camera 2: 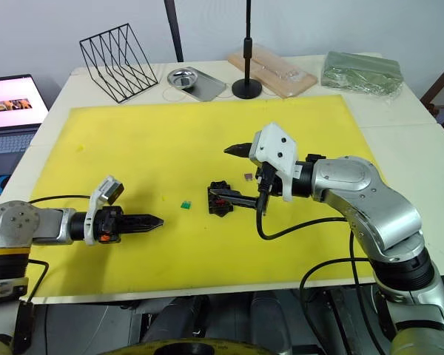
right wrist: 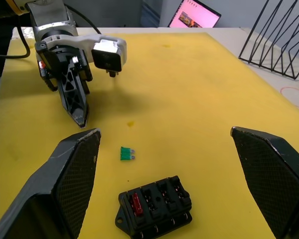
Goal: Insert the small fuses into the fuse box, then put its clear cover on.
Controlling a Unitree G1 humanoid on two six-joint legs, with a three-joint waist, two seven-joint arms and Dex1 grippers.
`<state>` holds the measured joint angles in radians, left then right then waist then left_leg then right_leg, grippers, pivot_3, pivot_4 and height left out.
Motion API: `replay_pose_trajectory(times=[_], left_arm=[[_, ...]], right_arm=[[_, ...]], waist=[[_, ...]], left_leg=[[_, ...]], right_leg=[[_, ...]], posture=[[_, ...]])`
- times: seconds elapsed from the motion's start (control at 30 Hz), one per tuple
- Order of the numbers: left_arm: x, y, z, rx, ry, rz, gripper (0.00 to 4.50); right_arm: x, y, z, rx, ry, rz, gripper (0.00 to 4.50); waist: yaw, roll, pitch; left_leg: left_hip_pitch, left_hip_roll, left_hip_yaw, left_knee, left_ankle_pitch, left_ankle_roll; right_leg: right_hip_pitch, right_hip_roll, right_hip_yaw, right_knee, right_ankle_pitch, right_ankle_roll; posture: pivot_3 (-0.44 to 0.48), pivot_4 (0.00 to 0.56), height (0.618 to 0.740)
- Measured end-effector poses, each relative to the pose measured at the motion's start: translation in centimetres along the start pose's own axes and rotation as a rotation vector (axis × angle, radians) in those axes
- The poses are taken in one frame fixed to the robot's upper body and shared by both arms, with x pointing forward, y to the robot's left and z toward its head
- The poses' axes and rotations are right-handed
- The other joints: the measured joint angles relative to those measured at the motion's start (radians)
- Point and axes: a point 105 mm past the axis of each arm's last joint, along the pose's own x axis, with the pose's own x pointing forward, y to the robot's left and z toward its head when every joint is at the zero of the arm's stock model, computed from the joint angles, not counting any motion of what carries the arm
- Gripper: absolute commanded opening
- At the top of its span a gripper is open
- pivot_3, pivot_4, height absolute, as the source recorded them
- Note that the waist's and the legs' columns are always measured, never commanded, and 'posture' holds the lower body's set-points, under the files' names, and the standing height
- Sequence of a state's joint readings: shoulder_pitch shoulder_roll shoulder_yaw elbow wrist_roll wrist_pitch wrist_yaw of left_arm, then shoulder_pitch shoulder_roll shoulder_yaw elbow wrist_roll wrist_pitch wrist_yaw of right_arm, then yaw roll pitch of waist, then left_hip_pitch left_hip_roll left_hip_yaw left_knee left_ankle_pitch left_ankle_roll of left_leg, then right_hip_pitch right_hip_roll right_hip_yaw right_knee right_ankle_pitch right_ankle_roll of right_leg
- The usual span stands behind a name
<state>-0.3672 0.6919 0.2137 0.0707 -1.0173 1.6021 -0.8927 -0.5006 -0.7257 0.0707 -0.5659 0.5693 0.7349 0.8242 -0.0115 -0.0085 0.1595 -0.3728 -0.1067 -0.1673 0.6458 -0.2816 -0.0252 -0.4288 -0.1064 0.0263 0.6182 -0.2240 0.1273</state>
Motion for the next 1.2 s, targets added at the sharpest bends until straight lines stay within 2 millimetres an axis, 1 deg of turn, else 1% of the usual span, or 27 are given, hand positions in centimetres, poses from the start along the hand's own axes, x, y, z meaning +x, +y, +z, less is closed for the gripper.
replay_pose_trajectory(times=[0.07, 0.1, 0.23, 0.27, 0.4, 0.6, 0.7, 0.87, 1.03, 1.2], left_arm=[[0.1, -0.5, 0.1, 0.027, 0.002, -0.015, 2.52], [0.1, -0.6, 0.1, 0.039, 0.002, -0.02, 2.82], [0.2, -1.3, 0.6, 0.066, 0.003, -0.035, 4.29], [0.1, -1.4, 0.8, 0.073, 0.003, -0.035, 4.46], [-0.1, -1.5, 1.9, 0.084, -0.011, -0.03, 4.46], [-0.2, -1.0, 2.8, 0.074, -0.039, -0.018, 4.46], [-0.1, -0.4, 2.8, 0.052, -0.041, -0.015, 4.46], [0.0, 0.0, 2.5, 0.029, -0.028, -0.03, 4.46], [0.0, 0.6, 2.6, 0.026, -0.031, -0.042, 4.46], [0.0, 0.6, 3.2, 0.04, -0.031, -0.041, 4.46]], right_arm=[[0.0, 0.0, 0.0, 0.0, 0.0, 0.001, 4.5], [0.0, 0.0, 0.0, 0.0, 0.0, 0.001, 4.5], [0.0, 0.0, 0.0, 0.0, 0.0, 0.0, 4.5], [0.0, 0.0, 0.0, 0.0, 0.0, 0.0, 4.5], [0.0, 0.0, -0.1, 0.002, 0.002, -0.001, 4.5], [-0.1, 0.0, -0.2, 0.005, 0.006, -0.003, 4.5], [-0.2, 0.0, -0.2, 0.004, 0.011, -0.005, 4.5], [-0.3, -0.1, -0.2, 0.002, 0.014, -0.008, 4.5], [-0.4, -0.1, -0.4, 0.004, 0.02, -0.013, 4.5], [-0.4, -0.1, -0.5, 0.008, 0.022, -0.014, 4.5]], waist=[[0.0, 0.0, 0.0], [0.0, 0.0, 0.0], [0.001, 0.0, 0.0], [0.001, 0.0, 0.0], [0.001, 0.0, 0.0], [0.0, 0.0, 0.0], [0.0, 0.0, 0.0], [0.0, 0.0, 0.0], [0.0, 0.0, 0.0], [0.0, 0.0, 0.0]], left_leg=[[0.0, 0.0, 0.0, 0.0, 0.0, 0.0], [0.0, 0.0, 0.0, 0.0, 0.0, 0.0], [0.0, 0.0, 0.0, 0.0, 0.0, 0.0], [0.0, 0.0, 0.0, 0.0, 0.0, 0.0], [0.0, 0.0, 0.0, 0.0, 0.0, 0.0], [0.0, 0.0, 0.0, 0.0, 0.0, 0.0], [0.0, 0.0, 0.0, 0.0, 0.0, 0.0], [0.0, 0.0, 0.0, 0.0, 0.0, 0.0], [0.0, 0.0, 0.0, 0.0, 0.0, 0.0], [0.0, 0.0, 0.0, 0.0, 0.0, 0.0]], right_leg=[[0.0, 0.0, 0.0, 0.0, 0.0, 0.0], [0.0, 0.0, 0.0, 0.0, 0.0, 0.0], [0.0, 0.0, 0.0, 0.0, 0.0, 0.0], [0.0, 0.0, 0.0, 0.0, 0.0, 0.0], [0.0, 0.0, 0.0, 0.0, 0.0, 0.0], [0.0, 0.0, 0.0, -0.001, 0.0, 0.0], [0.0, 0.0, 0.0, -0.001, 0.0, 0.0], [0.0, 0.0, 0.0, -0.001, 0.0, 0.0], [0.0, 0.0, 0.0, -0.001, 0.0, 0.0], [0.0, 0.0, 0.0, -0.001, 0.0, 0.0]], posture=[[0.0, 0.15, 0.74], [0.0, 0.15, 0.74], [0.0, 0.15, 0.74], [0.0, 0.15, 0.74], [0.0, 0.15, 0.74], [0.0, 0.15, 0.74], [0.0, 0.15, 0.74], [0.0, 0.15, 0.74], [0.0, 0.15, 0.74], [0.0, 0.15, 0.74]])
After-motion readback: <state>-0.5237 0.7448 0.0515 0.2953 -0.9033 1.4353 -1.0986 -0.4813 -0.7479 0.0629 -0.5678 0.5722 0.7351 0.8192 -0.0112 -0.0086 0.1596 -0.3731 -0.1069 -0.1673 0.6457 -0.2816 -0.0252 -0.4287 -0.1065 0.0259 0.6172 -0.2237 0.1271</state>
